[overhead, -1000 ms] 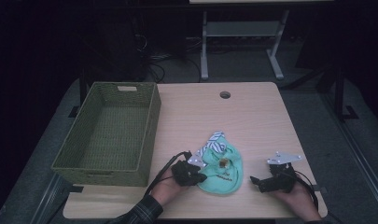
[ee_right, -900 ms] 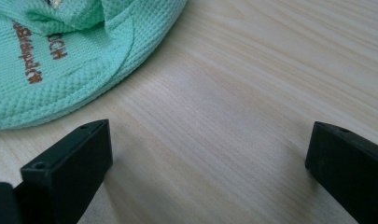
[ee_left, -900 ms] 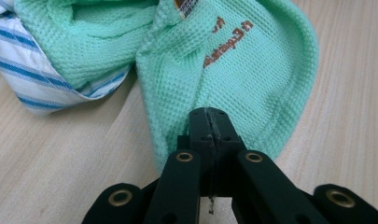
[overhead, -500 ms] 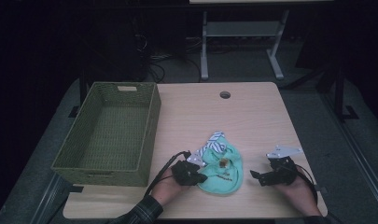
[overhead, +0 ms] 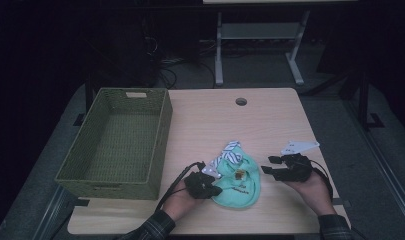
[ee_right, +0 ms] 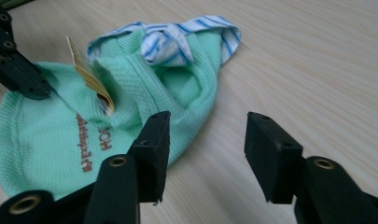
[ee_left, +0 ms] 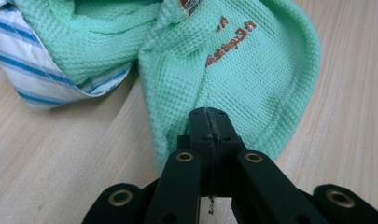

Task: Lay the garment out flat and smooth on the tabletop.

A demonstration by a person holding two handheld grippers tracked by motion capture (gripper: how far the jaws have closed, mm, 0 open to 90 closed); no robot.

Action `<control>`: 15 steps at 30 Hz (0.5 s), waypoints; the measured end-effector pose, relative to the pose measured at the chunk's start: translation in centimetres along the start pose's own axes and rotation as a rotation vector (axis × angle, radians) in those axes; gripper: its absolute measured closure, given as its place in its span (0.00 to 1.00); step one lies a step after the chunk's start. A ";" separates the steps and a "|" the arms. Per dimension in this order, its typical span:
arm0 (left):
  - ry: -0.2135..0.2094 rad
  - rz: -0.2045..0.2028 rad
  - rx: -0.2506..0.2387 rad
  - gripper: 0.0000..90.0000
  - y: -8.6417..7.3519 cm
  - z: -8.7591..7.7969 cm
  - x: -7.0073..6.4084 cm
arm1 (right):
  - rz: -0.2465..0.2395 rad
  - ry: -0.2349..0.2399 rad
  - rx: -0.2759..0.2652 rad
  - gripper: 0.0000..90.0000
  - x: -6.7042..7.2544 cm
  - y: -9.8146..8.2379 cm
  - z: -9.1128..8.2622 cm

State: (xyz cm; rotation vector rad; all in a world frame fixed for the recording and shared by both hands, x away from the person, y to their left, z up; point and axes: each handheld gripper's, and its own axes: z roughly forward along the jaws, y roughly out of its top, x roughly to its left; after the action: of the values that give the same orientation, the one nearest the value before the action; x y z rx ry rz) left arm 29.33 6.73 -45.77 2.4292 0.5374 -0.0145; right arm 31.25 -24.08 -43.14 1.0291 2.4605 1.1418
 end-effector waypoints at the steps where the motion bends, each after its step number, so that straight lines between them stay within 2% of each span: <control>1: 0.000 0.000 0.000 0.99 0.0 0.0 0.0 | 0.000 0.000 0.000 0.57 0.0 0.0 0.0; 4: 0.001 0.000 -0.002 0.99 0.0 0.0 0.0 | -0.016 0.016 -0.002 0.63 0.3 1.0 0.1; 6: -0.004 -0.014 -0.005 0.99 0.0 0.0 0.0 | -0.021 0.027 -0.025 0.65 0.2 1.6 0.1; 9: -0.002 -0.019 -0.010 0.99 0.0 0.1 0.0 | -0.016 0.039 -0.030 0.68 0.3 2.1 0.1; 11: -0.004 -0.010 -0.001 0.99 0.0 0.0 0.1 | -0.030 0.042 -0.031 0.69 0.4 2.7 0.2; 15: -0.010 -0.026 -0.012 0.99 0.0 0.1 0.1 | -0.048 0.066 -0.036 0.72 0.7 4.1 1.1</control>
State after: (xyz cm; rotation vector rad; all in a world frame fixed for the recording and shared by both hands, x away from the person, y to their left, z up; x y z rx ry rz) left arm 29.41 6.76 -45.85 2.4094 0.5628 -0.0339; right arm 33.26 -21.12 -40.76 0.9312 2.4918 1.2187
